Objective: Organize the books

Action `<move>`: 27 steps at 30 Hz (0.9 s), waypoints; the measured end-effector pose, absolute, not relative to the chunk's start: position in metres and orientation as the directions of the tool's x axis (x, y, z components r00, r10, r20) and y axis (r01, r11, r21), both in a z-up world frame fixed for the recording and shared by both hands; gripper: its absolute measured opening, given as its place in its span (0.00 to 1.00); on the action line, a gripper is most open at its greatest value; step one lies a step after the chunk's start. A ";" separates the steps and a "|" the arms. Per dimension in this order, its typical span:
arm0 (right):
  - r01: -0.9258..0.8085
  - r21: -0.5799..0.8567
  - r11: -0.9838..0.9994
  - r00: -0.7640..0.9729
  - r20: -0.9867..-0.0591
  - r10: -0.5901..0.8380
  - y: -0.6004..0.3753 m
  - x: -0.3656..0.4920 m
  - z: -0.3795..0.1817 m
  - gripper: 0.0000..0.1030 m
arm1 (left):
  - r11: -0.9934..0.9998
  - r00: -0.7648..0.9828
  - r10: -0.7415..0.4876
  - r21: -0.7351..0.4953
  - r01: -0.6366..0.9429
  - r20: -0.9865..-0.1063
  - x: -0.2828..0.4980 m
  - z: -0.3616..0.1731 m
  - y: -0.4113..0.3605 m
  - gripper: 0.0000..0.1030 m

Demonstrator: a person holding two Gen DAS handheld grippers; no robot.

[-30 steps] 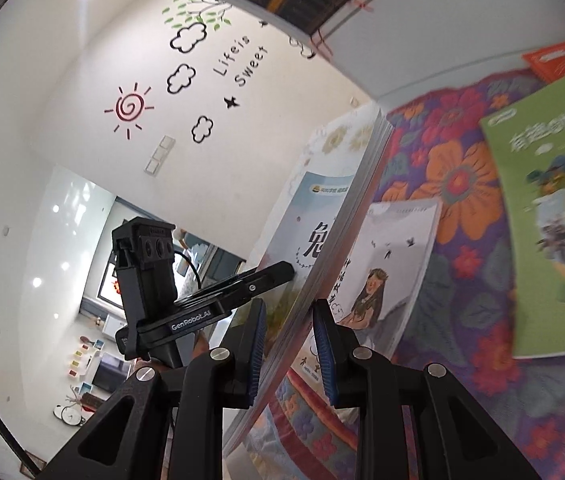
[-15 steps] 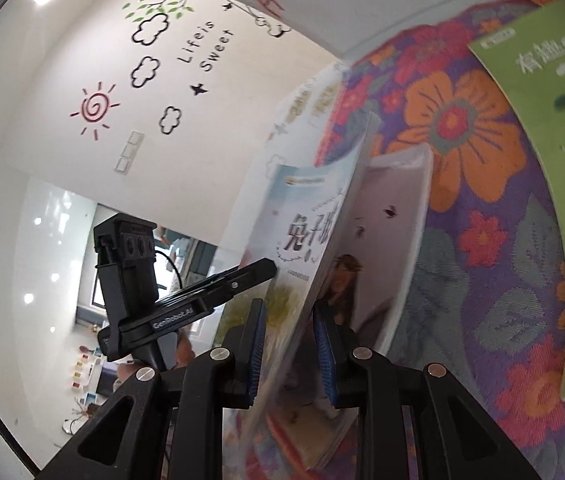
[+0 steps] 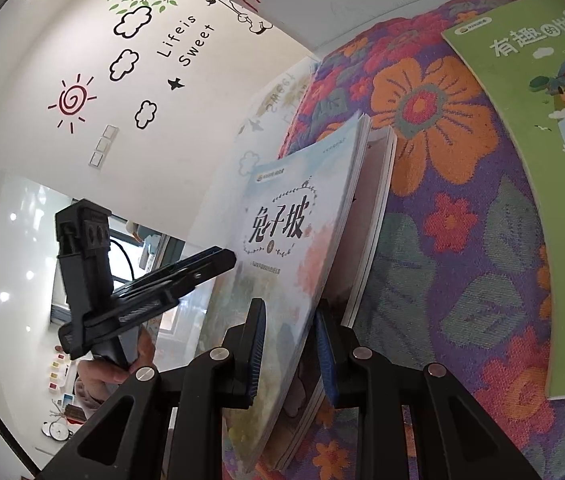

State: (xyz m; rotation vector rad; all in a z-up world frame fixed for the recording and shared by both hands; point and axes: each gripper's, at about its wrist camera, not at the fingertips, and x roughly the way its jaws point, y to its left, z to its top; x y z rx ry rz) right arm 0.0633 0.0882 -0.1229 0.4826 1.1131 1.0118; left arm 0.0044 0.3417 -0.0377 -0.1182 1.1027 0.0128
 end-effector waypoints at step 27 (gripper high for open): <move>-0.311 0.727 0.612 0.161 -0.594 0.788 0.047 0.062 -0.121 0.24 | 0.995 0.504 0.042 -0.010 -0.101 -0.863 -0.008 -0.010 0.311 0.40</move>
